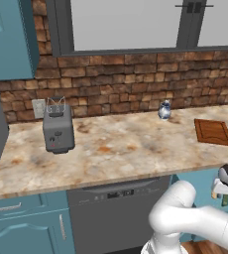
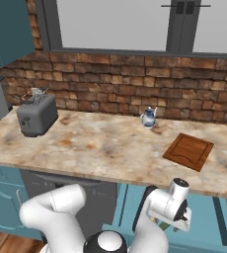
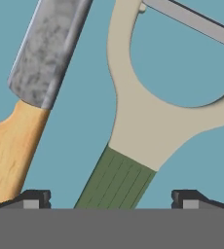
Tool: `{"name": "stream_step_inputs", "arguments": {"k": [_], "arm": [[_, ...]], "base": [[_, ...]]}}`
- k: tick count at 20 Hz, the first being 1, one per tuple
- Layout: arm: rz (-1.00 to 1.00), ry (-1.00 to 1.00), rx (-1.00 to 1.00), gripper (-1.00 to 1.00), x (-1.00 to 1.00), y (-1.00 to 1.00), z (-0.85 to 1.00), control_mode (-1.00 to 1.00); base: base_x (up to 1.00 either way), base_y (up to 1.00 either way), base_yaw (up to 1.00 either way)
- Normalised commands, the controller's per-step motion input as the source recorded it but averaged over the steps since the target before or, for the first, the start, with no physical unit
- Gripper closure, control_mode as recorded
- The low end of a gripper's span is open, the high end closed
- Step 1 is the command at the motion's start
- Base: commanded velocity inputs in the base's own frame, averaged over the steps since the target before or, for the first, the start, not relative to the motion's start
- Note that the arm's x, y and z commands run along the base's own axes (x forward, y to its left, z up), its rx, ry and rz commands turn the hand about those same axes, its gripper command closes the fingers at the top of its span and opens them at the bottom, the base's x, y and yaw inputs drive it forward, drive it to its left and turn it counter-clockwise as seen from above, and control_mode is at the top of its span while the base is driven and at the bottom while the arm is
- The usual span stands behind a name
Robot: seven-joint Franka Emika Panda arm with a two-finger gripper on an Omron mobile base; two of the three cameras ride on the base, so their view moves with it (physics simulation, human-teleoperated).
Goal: Open the drawer on the right and place the cutting tools on the cutting board.
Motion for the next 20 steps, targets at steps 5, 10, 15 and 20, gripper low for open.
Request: {"name": "stream_step_inputs", "arguments": {"k": [5, 10, 15, 20], "arm": [[0.00, 0.00, 0.00, 1.00, 0.00, 0.00, 0.00, -1.00], [0.00, 0.00, 0.00, 1.00, -0.03, 0.00, 0.02, -1.00], [0.00, -0.01, 0.00, 1.00, -0.25, 0.00, 0.41, -1.00], [0.00, 0.00, 0.02, 1.00, -0.36, 0.00, 0.58, -1.00]], "base": [[0.00, 0.00, 0.00], [0.00, 0.00, 0.00], [0.00, 0.00, 0.00], [0.00, 0.00, 0.00]]}}
